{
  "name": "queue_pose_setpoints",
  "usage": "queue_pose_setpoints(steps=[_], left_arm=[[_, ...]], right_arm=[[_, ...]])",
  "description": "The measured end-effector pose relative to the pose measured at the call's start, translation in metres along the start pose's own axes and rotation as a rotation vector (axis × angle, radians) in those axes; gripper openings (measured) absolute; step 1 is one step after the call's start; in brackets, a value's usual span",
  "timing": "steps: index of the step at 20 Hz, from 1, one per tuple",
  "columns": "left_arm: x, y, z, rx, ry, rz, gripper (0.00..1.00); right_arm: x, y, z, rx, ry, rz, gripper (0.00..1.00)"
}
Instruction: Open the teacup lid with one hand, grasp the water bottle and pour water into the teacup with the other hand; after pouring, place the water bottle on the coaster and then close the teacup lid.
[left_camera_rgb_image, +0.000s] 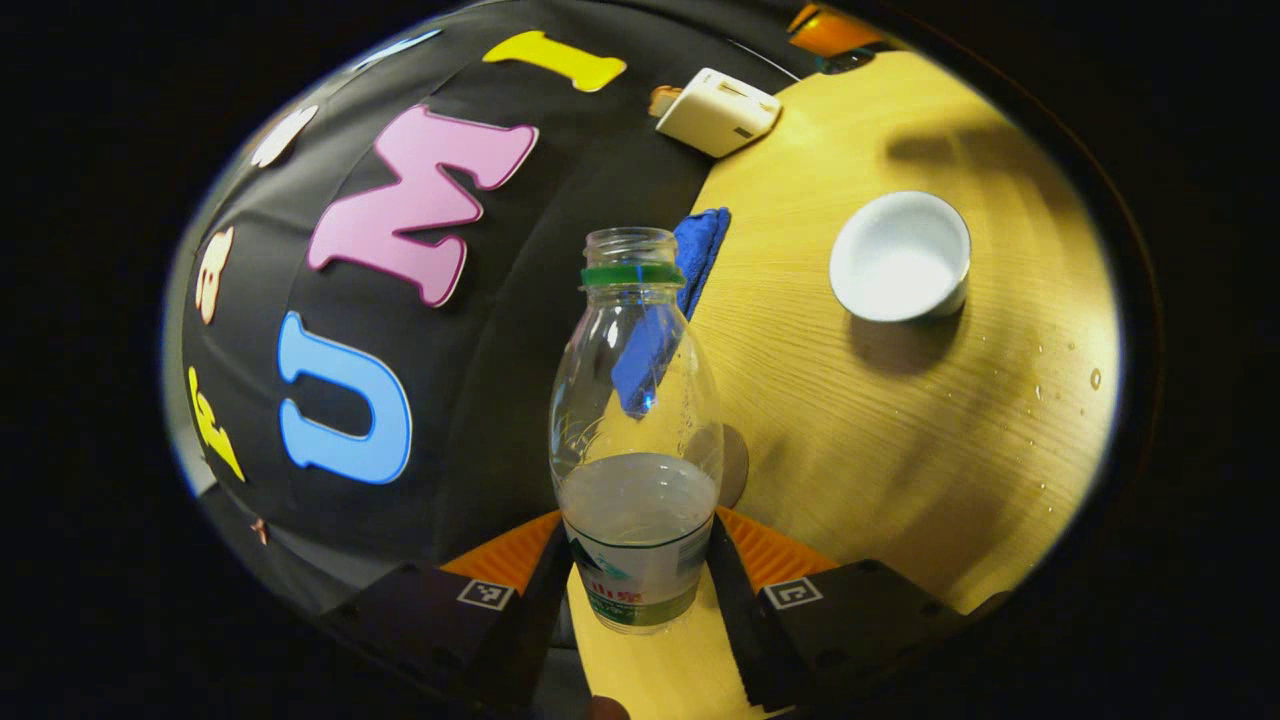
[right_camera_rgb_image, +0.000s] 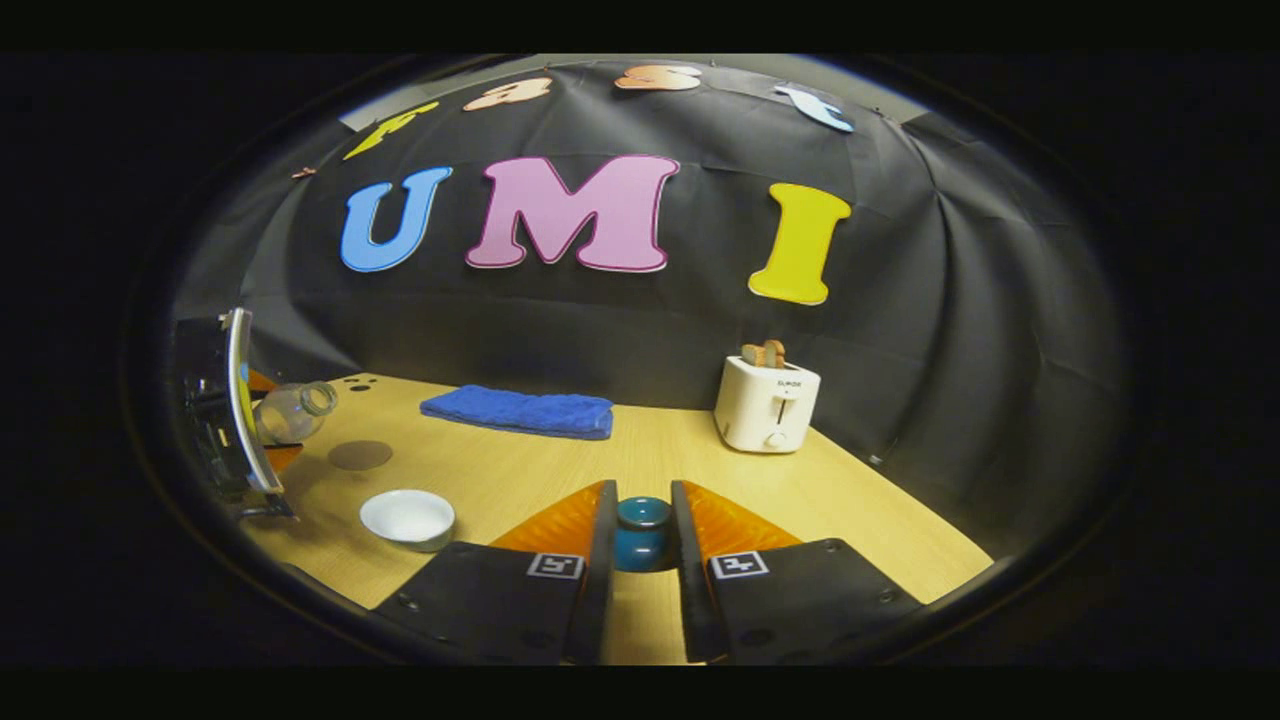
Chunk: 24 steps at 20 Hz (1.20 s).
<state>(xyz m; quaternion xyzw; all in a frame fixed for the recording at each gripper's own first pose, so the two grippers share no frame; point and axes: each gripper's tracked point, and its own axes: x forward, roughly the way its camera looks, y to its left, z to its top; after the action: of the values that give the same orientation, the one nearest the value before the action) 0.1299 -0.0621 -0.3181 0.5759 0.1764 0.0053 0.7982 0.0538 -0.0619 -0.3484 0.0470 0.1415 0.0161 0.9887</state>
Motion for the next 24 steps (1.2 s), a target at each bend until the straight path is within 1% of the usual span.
queue_pose_setpoints(steps=[5,6,7,12,14,15,19,22,24], left_arm=[[0.01,-0.005,0.013,0.163,-0.027,0.032,0.75],[0.006,-0.007,0.015,0.19,-0.037,0.04,0.75],[0.004,-0.007,0.016,0.22,-0.049,0.046,0.75],[0.004,-0.001,0.024,0.378,-0.089,0.097,0.75],[0.009,0.005,0.028,0.423,-0.099,0.105,0.75],[0.011,0.007,0.03,0.444,-0.103,0.112,0.75],[0.015,0.012,0.031,0.516,-0.117,0.133,0.75],[0.017,0.015,0.033,0.574,-0.15,0.154,0.75],[0.018,0.016,0.034,0.593,-0.159,0.159,0.75]], right_arm=[[-0.006,-0.013,-0.004,0.011,-0.002,-0.011,0.31],[-0.007,-0.017,-0.005,0.01,-0.001,-0.013,0.27],[-0.008,-0.02,-0.006,0.007,0.0,-0.015,0.31],[-0.011,-0.036,-0.007,0.001,-0.003,-0.037,0.31],[-0.012,-0.039,-0.008,0.005,-0.002,-0.043,0.31],[-0.013,-0.041,-0.008,0.005,-0.004,-0.045,0.36],[-0.014,-0.043,-0.008,0.0,-0.004,-0.048,0.36],[-0.013,-0.047,-0.008,-0.002,-0.003,-0.052,0.36],[-0.012,-0.048,-0.008,-0.003,-0.003,-0.052,0.36]])
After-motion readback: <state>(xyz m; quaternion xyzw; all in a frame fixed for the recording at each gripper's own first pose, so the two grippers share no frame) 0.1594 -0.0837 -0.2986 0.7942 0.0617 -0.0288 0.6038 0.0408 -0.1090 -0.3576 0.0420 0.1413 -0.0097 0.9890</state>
